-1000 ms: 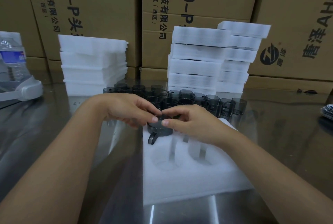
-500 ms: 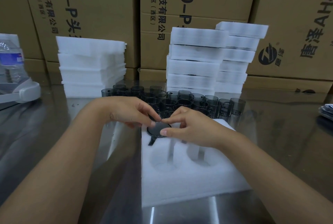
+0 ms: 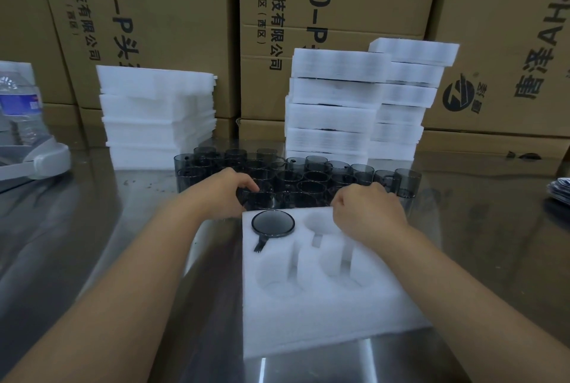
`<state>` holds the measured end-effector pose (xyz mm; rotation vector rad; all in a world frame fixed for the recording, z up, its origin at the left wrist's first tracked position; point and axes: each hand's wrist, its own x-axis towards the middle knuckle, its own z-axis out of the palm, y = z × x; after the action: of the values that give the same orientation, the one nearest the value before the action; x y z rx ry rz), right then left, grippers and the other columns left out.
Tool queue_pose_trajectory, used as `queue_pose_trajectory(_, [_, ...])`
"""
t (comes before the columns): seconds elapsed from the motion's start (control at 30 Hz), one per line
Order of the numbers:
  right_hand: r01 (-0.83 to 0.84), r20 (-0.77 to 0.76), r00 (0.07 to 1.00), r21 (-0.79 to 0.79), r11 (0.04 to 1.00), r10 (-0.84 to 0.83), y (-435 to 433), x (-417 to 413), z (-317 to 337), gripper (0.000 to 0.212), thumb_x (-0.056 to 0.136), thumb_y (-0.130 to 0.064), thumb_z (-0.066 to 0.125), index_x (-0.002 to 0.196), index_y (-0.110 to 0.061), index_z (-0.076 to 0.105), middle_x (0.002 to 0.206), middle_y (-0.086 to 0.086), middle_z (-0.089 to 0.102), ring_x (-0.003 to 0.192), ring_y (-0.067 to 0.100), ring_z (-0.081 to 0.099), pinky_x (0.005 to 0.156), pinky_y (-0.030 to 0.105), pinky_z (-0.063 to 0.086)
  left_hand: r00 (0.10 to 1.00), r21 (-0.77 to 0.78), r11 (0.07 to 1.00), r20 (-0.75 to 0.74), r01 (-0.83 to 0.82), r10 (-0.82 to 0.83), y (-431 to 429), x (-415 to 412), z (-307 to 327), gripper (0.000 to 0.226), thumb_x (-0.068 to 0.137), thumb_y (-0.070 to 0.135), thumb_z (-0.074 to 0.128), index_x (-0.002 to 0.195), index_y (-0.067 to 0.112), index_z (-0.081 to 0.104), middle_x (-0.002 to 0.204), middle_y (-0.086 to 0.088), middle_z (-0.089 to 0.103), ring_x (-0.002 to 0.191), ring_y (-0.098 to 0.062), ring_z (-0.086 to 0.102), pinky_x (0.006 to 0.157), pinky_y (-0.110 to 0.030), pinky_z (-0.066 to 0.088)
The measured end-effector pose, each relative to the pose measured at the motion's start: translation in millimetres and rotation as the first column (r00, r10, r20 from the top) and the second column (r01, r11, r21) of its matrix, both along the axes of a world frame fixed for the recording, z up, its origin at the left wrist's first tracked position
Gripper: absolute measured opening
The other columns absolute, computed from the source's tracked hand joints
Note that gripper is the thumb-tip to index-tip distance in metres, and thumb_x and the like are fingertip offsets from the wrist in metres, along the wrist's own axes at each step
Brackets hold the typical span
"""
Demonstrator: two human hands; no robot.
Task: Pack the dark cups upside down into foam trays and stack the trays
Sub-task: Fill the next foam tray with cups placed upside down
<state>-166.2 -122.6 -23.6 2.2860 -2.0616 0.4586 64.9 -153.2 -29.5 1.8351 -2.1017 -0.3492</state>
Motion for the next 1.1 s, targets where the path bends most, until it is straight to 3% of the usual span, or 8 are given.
queue_pose_trajectory(0.27, [0.003, -0.043, 0.999, 0.014, 1.000, -0.002, 0.5, 2.8, -0.3, 0.035, 0.089, -0.007, 0.038, 0.112, -0.016, 0.062, 0.112, 0.005, 0.065, 0.121, 0.027, 0.039, 0.093, 0.038, 0.035, 0.991, -0.002, 0.992, -0.021, 0.129, -0.129, 4.9, -0.4, -2.6, 0.051, 0.084, 0.000, 0.060, 0.121, 0.034, 0.052, 0.118, 0.009, 0.044, 0.080, -0.008, 0.055, 0.060, -0.014, 0.039])
queue_pose_trajectory(0.37, [0.005, -0.058, 0.998, 0.012, 1.000, -0.004, 2.2, 2.6, -0.4, 0.034, 0.089, -0.007, 0.038, 0.112, -0.016, 0.062, 0.112, 0.006, 0.065, 0.120, 0.027, 0.039, 0.091, 0.037, 0.035, 0.985, -0.014, 0.985, 0.036, 0.169, -0.169, 6.1, 0.9, -1.5, 0.026, 0.084, 0.007, 0.066, 0.099, 0.027, 0.066, 0.120, 0.001, 0.053, 0.077, -0.008, 0.054, 0.066, -0.017, 0.047])
queue_pose_trajectory(0.47, [0.005, -0.059, 0.998, 0.015, 1.000, -0.004, 2.5, 2.9, 0.2, 0.034, 0.090, -0.008, 0.038, 0.113, -0.016, 0.061, 0.112, 0.006, 0.065, 0.120, 0.027, 0.039, 0.090, 0.036, 0.035, 0.982, -0.032, 0.982, 0.048, 0.186, -0.185, 5.5, 3.1, 0.1, 0.007, 0.081, 0.014, 0.073, 0.086, 0.019, 0.070, 0.123, -0.001, 0.053, 0.073, -0.001, 0.050, 0.062, -0.006, 0.041])
queue_pose_trajectory(0.6, [-0.006, -0.054, 0.998, 0.013, 1.000, 0.007, 2.4, 3.1, 0.5, 0.033, 0.090, -0.008, 0.038, 0.112, -0.016, 0.061, 0.111, 0.006, 0.065, 0.119, 0.027, 0.039, 0.090, 0.036, 0.035, 0.990, -0.068, 0.988, 0.028, 0.141, -0.139, 6.6, 9.0, 7.2, 0.022, 0.079, 0.021, 0.076, 0.072, 0.036, 0.062, 0.120, 0.014, 0.040, 0.077, 0.002, 0.047, 0.066, -0.012, 0.035])
queue_pose_trajectory(0.73, [-0.018, -0.050, 0.999, 0.004, 1.000, 0.018, 1.5, 2.9, -0.8, 0.032, 0.089, -0.006, 0.039, 0.109, -0.015, 0.062, 0.108, 0.005, 0.065, 0.118, 0.027, 0.040, 0.085, 0.035, 0.033, 0.991, -0.184, 0.978, -0.065, 0.102, -0.116, 12.9, 11.4, 19.6, 0.024, 0.079, 0.017, 0.076, 0.072, 0.036, 0.063, 0.116, 0.015, 0.043, 0.073, 0.000, 0.047, 0.065, -0.012, 0.033])
queue_pose_trajectory(0.87, [-0.057, 0.167, 0.984, -0.058, 0.997, 0.066, -2.4, 1.0, -0.3, 0.034, 0.089, -0.009, 0.039, 0.106, -0.020, 0.066, 0.099, -0.002, 0.067, 0.095, 0.023, 0.056, 0.075, 0.031, 0.043, 0.962, -0.333, 0.938, -0.207, 0.101, -0.177, 20.1, -3.8, 29.4, 0.020, 0.079, 0.019, 0.075, 0.074, 0.035, 0.064, 0.115, 0.017, 0.045, 0.066, -0.001, 0.047, 0.064, -0.013, 0.035])
queue_pose_trajectory(0.97, [-0.091, 0.534, 0.838, -0.073, 0.993, 0.116, -6.6, 1.4, 4.6, 0.033, 0.097, -0.017, 0.037, 0.112, -0.023, 0.065, 0.105, -0.003, 0.068, 0.093, 0.020, 0.062, 0.083, 0.032, 0.048, 0.931, -0.411, 0.903, -0.265, 0.125, -0.249, 24.5, -26.0, 28.6, 0.025, 0.081, 0.016, 0.074, 0.074, 0.036, 0.062, 0.112, 0.023, 0.042, 0.059, 0.005, 0.046, 0.062, -0.005, 0.038])
queue_pose_trajectory(1.1, [-0.172, 0.878, 0.475, 0.024, 0.985, 0.061, -9.0, 2.1, 11.4, 0.033, 0.100, -0.040, 0.036, 0.107, -0.019, 0.062, 0.092, -0.002, 0.070, 0.083, 0.016, 0.068, 0.088, 0.037, 0.052, 0.914, -0.503, 0.852, -0.263, 0.145, -0.310, 28.8, -49.6, 19.7, 0.031, 0.083, 0.010, 0.071, 0.076, 0.038, 0.058, 0.118, 0.017, 0.043, 0.062, 0.003, 0.047, 0.067, -0.002, 0.039])
